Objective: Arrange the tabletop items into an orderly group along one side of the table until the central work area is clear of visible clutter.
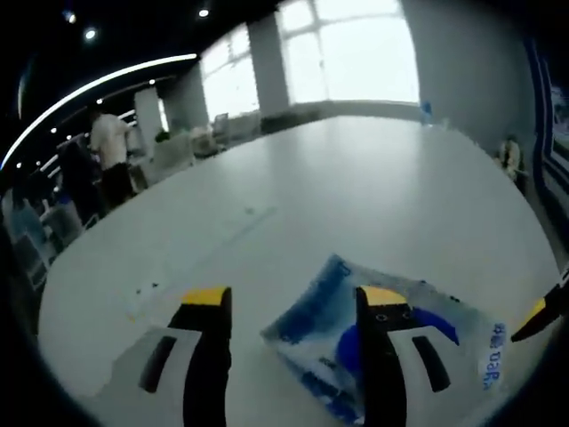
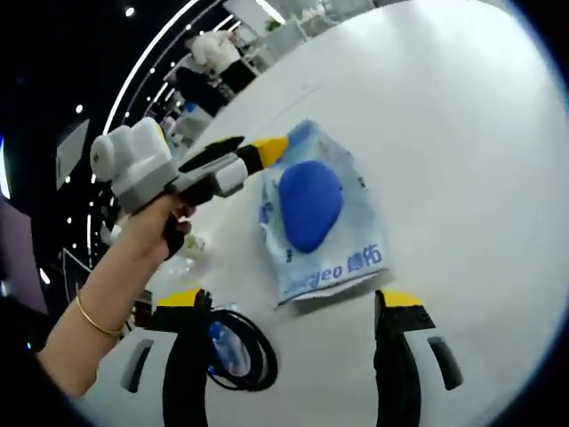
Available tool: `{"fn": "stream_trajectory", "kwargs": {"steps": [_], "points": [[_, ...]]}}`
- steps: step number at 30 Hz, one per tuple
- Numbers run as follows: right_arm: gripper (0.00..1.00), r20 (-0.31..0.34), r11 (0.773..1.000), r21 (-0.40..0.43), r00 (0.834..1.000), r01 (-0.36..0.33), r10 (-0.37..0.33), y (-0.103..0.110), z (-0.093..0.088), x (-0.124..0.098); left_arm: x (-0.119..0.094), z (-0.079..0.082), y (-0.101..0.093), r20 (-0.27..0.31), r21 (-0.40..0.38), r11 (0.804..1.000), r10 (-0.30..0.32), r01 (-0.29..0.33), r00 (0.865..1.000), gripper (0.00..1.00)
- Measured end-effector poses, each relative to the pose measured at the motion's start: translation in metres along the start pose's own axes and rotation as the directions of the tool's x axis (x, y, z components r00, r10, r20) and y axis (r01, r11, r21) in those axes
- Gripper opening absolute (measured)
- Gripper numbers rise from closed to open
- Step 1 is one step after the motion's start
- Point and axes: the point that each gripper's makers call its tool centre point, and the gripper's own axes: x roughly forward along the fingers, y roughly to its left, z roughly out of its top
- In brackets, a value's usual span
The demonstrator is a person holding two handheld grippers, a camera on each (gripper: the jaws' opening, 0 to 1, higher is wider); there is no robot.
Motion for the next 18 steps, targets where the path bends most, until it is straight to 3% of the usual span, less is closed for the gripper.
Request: {"fn": "stream_trajectory", "kwargs": {"steps": [5,9,12,14,18], "points": [[0.63,-0.005,0.998,0.052,1.000,0.022,-0.022,-0.005,-0.003,0.004,0.006,-0.008,0.001,-0.046,-0.011,0.999,-0.030,0.030,0.998,0.45],[0.48,0.015,0.994,0.112,1.000,0.004,-0.006,-0.004,-0.002,0.004,0.013,-0.017,-0.004,-0.094,0.014,0.998,-0.066,0.068,0.993,0.36],[0.46,0.024,0.991,0.131,1.000,0.017,-0.020,-0.008,-0.004,0.005,0.017,-0.024,-0.009,-0.138,0.023,0.996,-0.086,0.090,0.987,0.31],[0.43,0.031,0.987,0.159,0.999,0.020,-0.025,-0.011,-0.007,0.007,0.020,-0.025,-0.015,-0.139,-0.027,0.993,-0.121,0.118,0.983,0.27],[0.35,0.025,0.979,0.201,0.999,0.027,-0.032,-0.015,-0.012,0.011,0.023,-0.025,-0.016,-0.156,0.054,0.991,-0.115,0.125,0.981,0.28]]}}
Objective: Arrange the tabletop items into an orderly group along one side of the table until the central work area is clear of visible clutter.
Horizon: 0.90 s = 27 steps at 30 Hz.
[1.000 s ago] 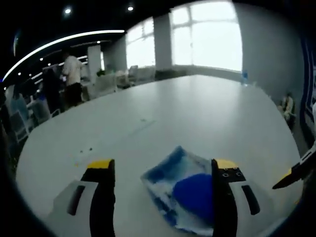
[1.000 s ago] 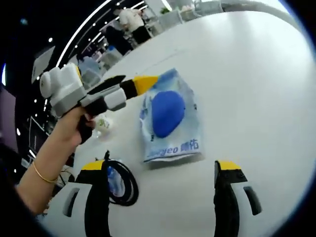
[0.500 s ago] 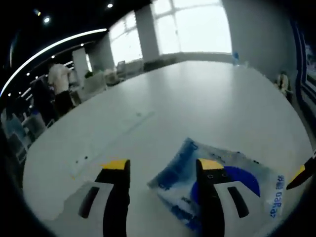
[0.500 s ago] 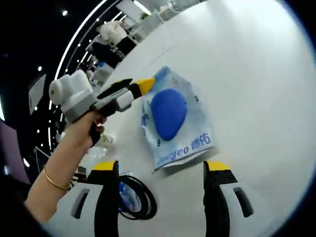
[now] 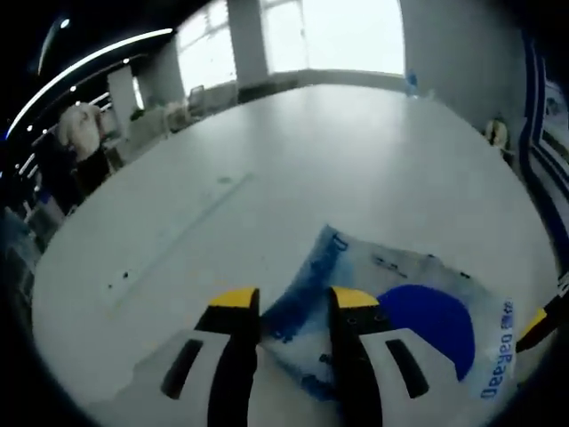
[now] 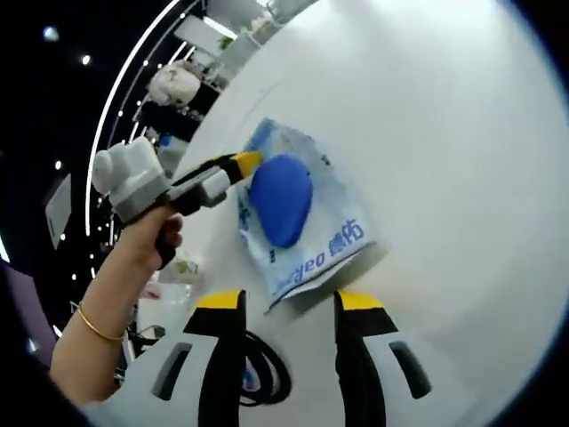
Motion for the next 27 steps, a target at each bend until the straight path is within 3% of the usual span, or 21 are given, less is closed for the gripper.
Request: {"fn": "stream_trajectory", "kwargs": {"steps": [5,8,11,13,20,27], "points": [[0.25,-0.009,1.000,0.009,1.000,-0.014,0.014,-0.001,-0.001,0.004,0.003,-0.001,-0.004,-0.028,0.030,0.999,-0.031,0.031,0.999,0.24],[0.20,-0.006,1.000,0.006,1.000,-0.018,0.018,0.000,-0.001,0.005,0.004,-0.004,-0.011,-0.037,0.015,0.998,-0.065,0.065,0.997,0.12],[0.12,-0.015,0.998,0.007,0.998,-0.057,0.057,0.005,-0.004,0.008,0.006,-0.003,-0.012,-0.037,0.097,0.994,-0.040,0.043,0.999,0.07],[0.02,-0.013,0.999,0.017,0.999,-0.044,0.044,0.002,-0.003,0.007,0.007,-0.002,-0.013,-0.026,0.023,0.999,-0.046,0.047,0.999,0.07],[0.03,0.045,0.999,0.033,0.999,-0.009,0.008,-0.010,0.011,0.002,0.009,-0.002,-0.015,-0.010,0.082,0.995,-0.057,0.058,0.998,0.02],[0.02,0.057,0.999,0.047,0.998,0.010,-0.013,-0.019,0.016,0.003,0.011,-0.001,-0.012,0.010,0.041,0.997,-0.061,0.061,0.998,0.02]]}}
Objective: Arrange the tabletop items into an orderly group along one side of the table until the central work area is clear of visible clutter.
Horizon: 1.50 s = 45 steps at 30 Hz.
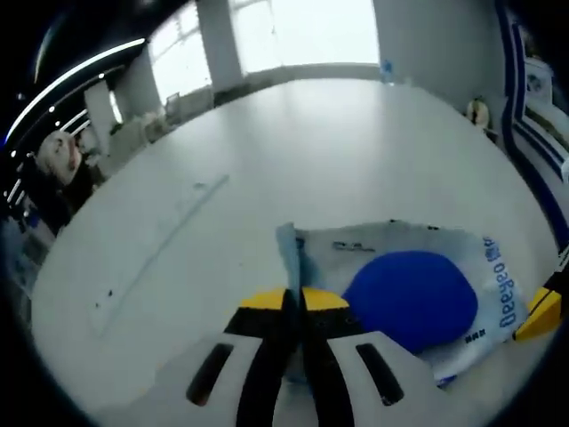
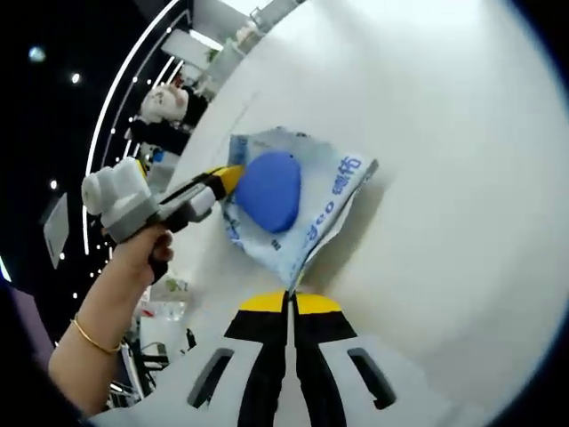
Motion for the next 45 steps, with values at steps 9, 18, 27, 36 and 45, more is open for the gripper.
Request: {"fn": "stream_trajectory", "kwargs": {"steps": [9,18,27,36,45], "points": [[0.01,0.043,0.992,-0.124,0.999,0.029,-0.024,-0.002,0.015,-0.005,-0.001,0.001,0.001,-0.017,0.022,0.998,0.058,-0.058,0.998,0.00],[0.01,0.114,0.956,-0.286,0.993,0.069,-0.038,0.003,0.035,-0.015,-0.019,0.000,0.011,-0.042,-0.034,0.994,0.100,-0.101,0.994,0.00],[0.01,0.189,0.935,-0.338,0.981,0.111,-0.048,0.005,0.050,-0.030,-0.031,-0.016,0.019,-0.074,-0.061,0.990,0.124,-0.129,0.990,0.00],[0.27,0.217,0.908,-0.388,0.973,0.162,-0.081,-0.008,0.077,-0.036,-0.030,-0.017,0.018,-0.084,-0.051,0.988,0.139,-0.143,0.987,0.00],[0.31,0.161,0.928,-0.342,0.982,0.149,-0.099,-0.016,0.075,-0.013,-0.029,-0.018,0.018,-0.082,-0.051,0.989,0.135,-0.140,0.987,0.00]]}}
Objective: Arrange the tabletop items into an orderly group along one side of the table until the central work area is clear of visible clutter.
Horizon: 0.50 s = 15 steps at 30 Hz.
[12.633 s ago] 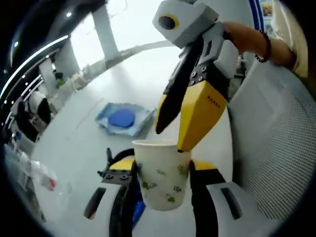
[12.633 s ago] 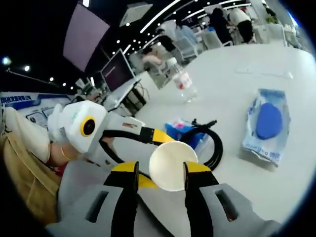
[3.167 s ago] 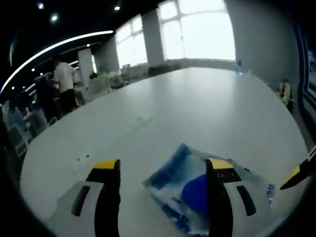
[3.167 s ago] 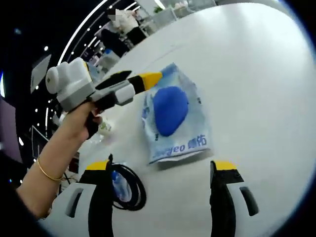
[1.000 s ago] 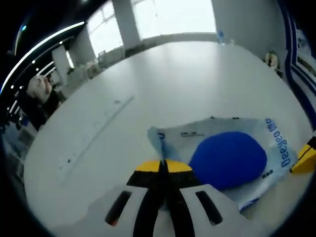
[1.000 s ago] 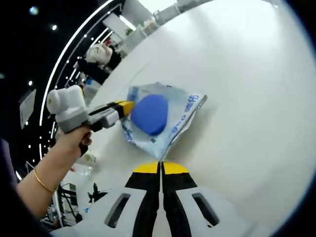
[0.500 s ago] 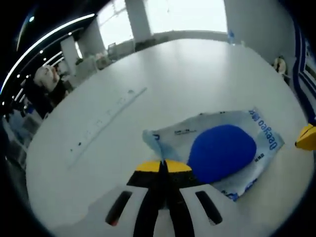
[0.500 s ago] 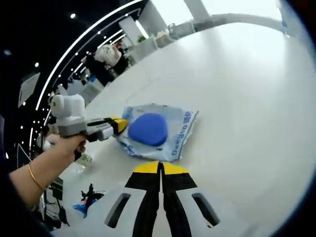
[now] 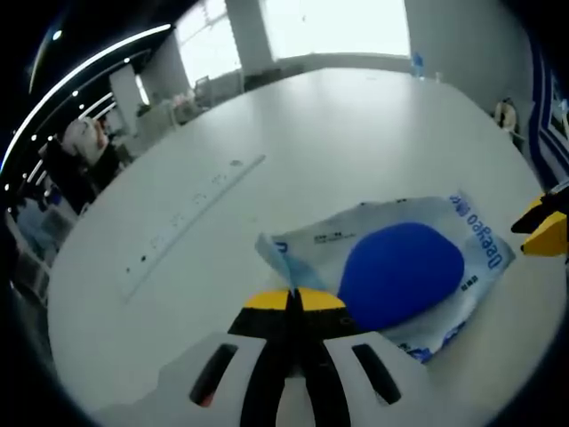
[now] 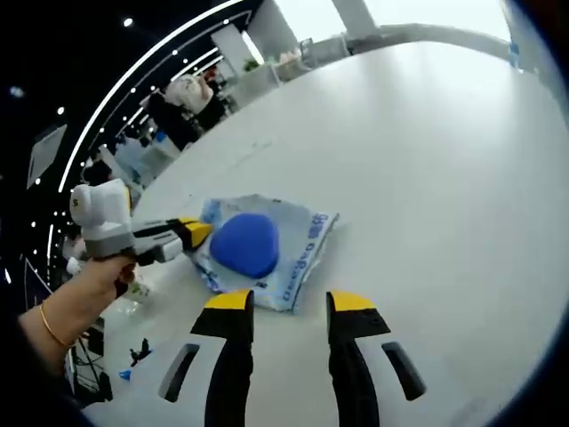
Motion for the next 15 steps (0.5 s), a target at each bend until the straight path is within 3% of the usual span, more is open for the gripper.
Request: {"fn": "stream_trajectory", "kwargs": {"steps": [10,15], "points": [[0.30,-0.034,1.000,0.014,0.999,-0.001,0.001,-0.002,-0.006,0.012,0.003,-0.002,0.002,-0.001,0.002,1.000,-0.002,0.002,1.000,0.00],[0.22,-0.037,1.000,0.027,0.999,0.004,-0.002,-0.004,-0.008,0.014,0.002,-0.002,0.001,0.000,0.000,1.000,0.004,-0.004,1.000,0.00]]}}
